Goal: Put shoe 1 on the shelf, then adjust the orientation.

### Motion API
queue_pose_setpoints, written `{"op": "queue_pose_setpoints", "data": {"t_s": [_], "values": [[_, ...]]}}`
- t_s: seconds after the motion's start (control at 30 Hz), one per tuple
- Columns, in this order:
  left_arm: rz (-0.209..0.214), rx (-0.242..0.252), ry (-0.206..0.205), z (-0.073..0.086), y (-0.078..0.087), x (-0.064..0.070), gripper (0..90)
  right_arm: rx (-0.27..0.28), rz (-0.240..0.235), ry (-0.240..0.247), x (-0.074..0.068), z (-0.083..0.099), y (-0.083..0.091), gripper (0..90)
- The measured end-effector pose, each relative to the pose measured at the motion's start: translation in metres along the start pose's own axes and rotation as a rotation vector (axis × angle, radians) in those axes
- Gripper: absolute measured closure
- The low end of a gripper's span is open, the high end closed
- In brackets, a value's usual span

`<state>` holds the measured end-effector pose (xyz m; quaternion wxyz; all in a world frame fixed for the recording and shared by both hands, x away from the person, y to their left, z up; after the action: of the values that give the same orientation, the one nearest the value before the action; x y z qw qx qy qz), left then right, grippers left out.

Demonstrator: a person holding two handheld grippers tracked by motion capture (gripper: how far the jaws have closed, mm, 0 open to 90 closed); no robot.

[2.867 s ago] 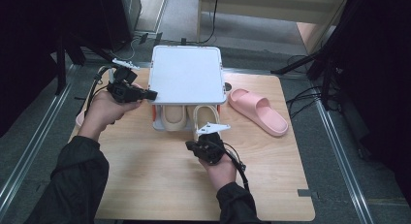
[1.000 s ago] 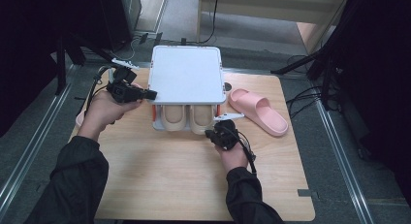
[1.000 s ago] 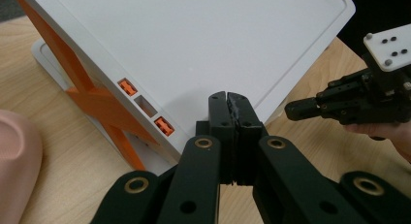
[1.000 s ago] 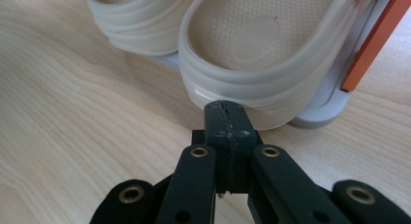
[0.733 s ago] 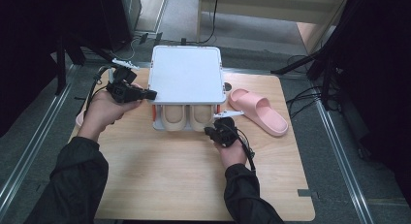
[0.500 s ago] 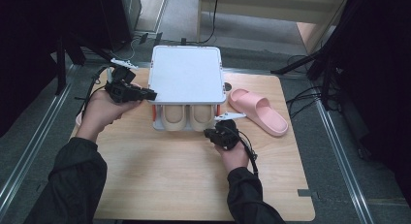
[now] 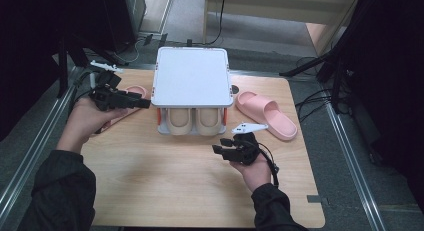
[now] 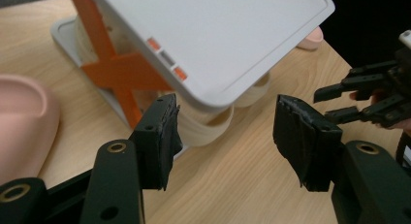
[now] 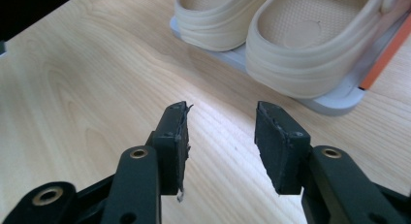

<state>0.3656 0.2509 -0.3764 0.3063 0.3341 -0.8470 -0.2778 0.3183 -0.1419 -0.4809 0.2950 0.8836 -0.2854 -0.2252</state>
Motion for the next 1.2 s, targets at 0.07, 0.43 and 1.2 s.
{"op": "queue_pose_setpoints", "data": {"t_s": [0.07,0.43,1.2], "values": [[-0.01,0.003,0.006,0.006,0.004,-0.003,42.7,0.01,-0.004,0.004,0.001,0.002,0.007,56.0],[-0.107,0.066,0.025,0.042,0.023,-0.024,40.3,0.007,-0.029,0.002,0.01,0.013,0.02,56.4],[-0.199,0.036,0.1,0.085,-0.004,-0.11,45.3,-0.01,-0.016,0.004,0.02,0.011,0.016,56.7]]}}
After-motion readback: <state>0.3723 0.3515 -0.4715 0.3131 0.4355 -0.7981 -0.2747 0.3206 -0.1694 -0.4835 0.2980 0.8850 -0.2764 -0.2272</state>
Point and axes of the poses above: each handheld gripper's, and its own axes: y roughly backward along the jaws, z roughly out of its underside, x roughly to its right, the point moved 1 cm from there along -y, roughly forward along the jaws, and after that the axes turned 2 degrees about -x, right-handed, at the moved point
